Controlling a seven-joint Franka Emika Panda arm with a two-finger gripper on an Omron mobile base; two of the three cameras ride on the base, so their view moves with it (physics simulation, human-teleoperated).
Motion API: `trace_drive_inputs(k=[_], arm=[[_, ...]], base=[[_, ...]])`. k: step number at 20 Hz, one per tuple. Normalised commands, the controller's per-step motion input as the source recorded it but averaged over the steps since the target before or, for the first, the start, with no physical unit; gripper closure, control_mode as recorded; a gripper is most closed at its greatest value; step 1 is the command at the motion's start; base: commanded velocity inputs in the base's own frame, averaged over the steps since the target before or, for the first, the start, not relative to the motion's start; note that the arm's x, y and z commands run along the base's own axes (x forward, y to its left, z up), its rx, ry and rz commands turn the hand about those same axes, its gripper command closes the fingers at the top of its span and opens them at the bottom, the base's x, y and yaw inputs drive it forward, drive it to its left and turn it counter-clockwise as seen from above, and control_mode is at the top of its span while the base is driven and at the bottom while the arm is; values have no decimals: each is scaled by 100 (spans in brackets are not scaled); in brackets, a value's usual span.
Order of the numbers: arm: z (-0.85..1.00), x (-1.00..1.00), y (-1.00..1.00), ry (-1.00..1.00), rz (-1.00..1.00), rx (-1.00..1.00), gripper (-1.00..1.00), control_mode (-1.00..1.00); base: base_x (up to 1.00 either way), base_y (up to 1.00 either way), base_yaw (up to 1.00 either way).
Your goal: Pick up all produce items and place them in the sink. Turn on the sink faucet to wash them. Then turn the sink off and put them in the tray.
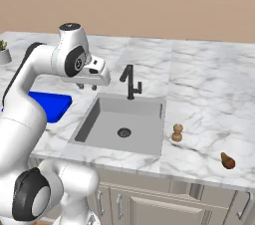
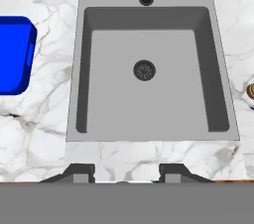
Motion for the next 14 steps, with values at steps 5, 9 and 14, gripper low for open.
trace_drive_inputs(k=[5, 9, 14], arm=[[0, 0, -2, 0, 0, 0, -100, -100], [0, 0, -5, 0, 0, 0, -100, -100], [0, 0, -7, 0, 0, 0, -100, 100]], base=[[0, 0, 0], [0, 0, 0], [0, -4, 0]])
